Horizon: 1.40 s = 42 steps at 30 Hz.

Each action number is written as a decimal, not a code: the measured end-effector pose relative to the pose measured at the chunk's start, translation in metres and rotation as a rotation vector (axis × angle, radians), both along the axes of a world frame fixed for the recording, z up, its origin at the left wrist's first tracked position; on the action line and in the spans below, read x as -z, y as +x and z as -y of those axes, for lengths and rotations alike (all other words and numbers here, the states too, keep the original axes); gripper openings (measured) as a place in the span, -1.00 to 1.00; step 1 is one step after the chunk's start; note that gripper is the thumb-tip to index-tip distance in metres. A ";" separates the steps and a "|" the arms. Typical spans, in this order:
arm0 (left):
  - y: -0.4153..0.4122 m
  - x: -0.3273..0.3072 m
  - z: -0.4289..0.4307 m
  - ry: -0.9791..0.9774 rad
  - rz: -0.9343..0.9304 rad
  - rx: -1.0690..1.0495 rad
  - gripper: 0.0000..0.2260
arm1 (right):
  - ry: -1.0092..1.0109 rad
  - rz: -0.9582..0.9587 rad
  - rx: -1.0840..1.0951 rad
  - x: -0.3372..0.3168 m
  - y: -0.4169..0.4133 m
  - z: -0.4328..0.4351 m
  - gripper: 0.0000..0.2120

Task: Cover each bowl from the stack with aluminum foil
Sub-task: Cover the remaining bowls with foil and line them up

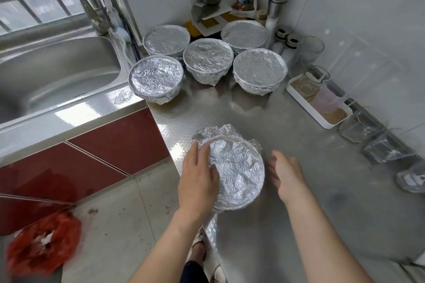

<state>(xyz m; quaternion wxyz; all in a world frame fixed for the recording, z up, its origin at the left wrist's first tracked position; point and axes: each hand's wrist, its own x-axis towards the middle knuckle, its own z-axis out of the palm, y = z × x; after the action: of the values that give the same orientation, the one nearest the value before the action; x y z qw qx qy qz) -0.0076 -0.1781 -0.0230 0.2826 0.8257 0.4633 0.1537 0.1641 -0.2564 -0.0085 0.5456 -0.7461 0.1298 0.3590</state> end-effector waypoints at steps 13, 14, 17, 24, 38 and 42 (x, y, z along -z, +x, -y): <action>0.005 0.007 0.000 0.047 -0.020 0.070 -0.53 | -0.076 0.302 -0.543 -0.010 0.001 -0.052 -0.58; 0.005 0.008 0.000 0.053 -0.018 0.071 -0.53 | -0.085 0.348 -0.600 -0.009 0.000 -0.052 -0.56; 0.005 0.010 0.000 0.063 -0.023 0.075 -0.51 | -0.158 0.482 -0.753 -0.008 0.001 -0.049 -0.56; 0.004 0.012 -0.002 0.092 -0.029 0.098 -0.51 | -0.074 0.472 -0.900 -0.002 0.006 -0.041 -0.52; 0.003 0.003 -0.017 0.147 -0.027 0.204 -0.48 | -0.021 0.355 -0.897 0.008 0.008 -0.029 -0.28; 0.031 -0.009 -0.032 0.188 0.060 0.156 -0.66 | -0.039 0.397 -0.890 0.014 0.009 -0.029 -0.42</action>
<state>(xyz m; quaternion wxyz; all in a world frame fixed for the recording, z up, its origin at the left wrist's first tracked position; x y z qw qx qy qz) 0.0230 -0.1460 -0.0143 0.2285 0.8773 0.3725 0.1986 0.1728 -0.2275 -0.0223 0.3394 -0.7932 -0.3018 0.4057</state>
